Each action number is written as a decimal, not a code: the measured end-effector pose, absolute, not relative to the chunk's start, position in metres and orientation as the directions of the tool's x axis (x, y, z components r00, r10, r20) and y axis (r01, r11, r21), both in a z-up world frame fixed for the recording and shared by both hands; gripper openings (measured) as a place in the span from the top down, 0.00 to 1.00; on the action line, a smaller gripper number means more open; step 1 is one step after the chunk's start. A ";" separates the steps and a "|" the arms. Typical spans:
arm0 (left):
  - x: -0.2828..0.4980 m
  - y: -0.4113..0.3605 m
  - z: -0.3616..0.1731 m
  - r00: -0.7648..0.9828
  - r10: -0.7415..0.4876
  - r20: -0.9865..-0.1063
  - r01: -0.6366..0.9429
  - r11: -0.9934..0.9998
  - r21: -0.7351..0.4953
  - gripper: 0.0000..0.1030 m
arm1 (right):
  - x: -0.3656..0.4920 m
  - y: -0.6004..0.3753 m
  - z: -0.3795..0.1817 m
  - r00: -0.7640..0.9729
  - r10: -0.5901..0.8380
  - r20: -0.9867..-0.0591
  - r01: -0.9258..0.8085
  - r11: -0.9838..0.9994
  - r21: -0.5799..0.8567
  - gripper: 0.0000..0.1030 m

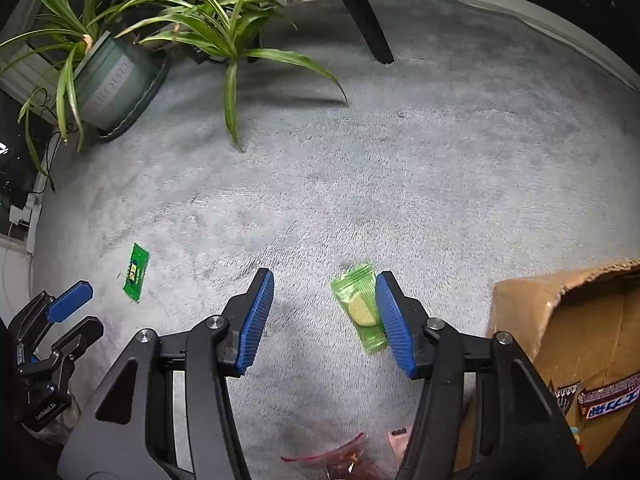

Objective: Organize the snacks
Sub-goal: 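Move both tools back over the last green packets, then grasp the dark green candy packet with the left tool while the right tool grasps the light green packet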

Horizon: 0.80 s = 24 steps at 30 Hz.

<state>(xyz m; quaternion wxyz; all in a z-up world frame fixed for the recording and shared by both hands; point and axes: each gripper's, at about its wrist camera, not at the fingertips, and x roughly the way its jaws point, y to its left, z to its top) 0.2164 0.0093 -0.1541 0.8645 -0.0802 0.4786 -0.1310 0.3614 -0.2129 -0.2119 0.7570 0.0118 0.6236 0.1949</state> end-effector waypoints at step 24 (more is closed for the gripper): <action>0.239 -0.002 -0.187 0.473 -0.243 -0.847 0.164 0.969 -0.187 0.67 | 0.356 -0.203 -0.218 0.051 0.309 -0.950 -0.327 0.904 0.277 0.48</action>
